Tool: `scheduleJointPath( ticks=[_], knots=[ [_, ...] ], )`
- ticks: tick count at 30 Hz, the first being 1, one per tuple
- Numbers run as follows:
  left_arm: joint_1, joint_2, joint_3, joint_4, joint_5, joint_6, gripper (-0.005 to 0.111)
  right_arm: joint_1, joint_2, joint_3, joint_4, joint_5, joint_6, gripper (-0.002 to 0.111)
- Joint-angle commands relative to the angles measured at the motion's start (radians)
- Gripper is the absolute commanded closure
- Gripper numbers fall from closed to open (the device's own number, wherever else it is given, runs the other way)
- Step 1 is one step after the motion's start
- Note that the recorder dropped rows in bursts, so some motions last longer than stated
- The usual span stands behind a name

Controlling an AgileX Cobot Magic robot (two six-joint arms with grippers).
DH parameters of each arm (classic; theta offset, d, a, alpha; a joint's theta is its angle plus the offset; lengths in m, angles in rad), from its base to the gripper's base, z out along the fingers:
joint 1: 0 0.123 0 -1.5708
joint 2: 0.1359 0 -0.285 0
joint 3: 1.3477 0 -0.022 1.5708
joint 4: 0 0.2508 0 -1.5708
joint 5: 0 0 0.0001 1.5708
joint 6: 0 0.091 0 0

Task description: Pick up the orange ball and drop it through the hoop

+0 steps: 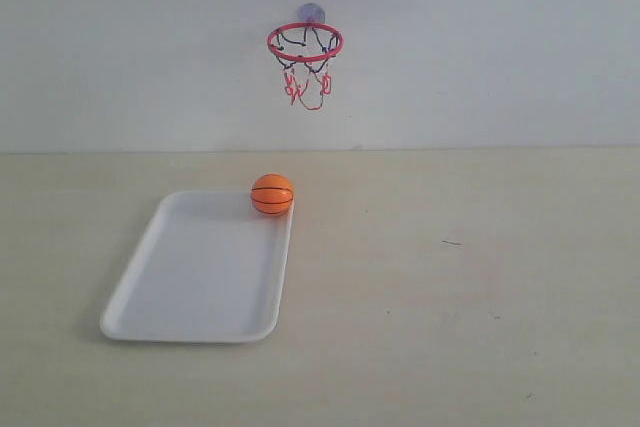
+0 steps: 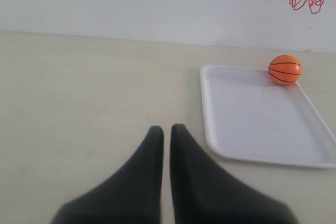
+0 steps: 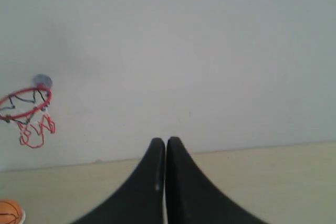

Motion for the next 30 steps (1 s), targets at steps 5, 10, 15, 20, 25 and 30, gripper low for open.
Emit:
scheduleJointPath(
  ticks=[5, 10, 15, 20, 25, 30],
  knots=[
    [0.003, -0.002, 0.004, -0.003, -0.008, -0.007, 0.103, 0.003, 0.272, -0.062, -0.012, -0.182, 0.027, 0.109],
    [0.003, -0.002, 0.004, -0.003, -0.008, -0.007, 0.103, 0.003, 0.379, -0.065, -0.032, -0.086, 0.131, 0.109],
    [0.003, -0.002, 0.004, -0.003, -0.008, -0.007, 0.103, 0.089, 0.517, -0.131, -0.247, 0.008, 0.158, 0.109],
    [0.003, -0.002, 0.004, -0.003, -0.008, -0.007, 0.103, 0.286, 0.735, -0.331, -0.393, 0.084, 0.173, 0.109],
    [0.003, -0.002, 0.004, -0.003, -0.008, -0.007, 0.103, 0.390, 1.044, -0.780, -0.370, 0.477, 0.153, 0.109],
    [0.003, -0.002, 0.004, -0.003, -0.008, -0.007, 0.103, 0.378, 1.153, -0.986, 0.198, 0.717, -0.640, 0.109]
  ],
)
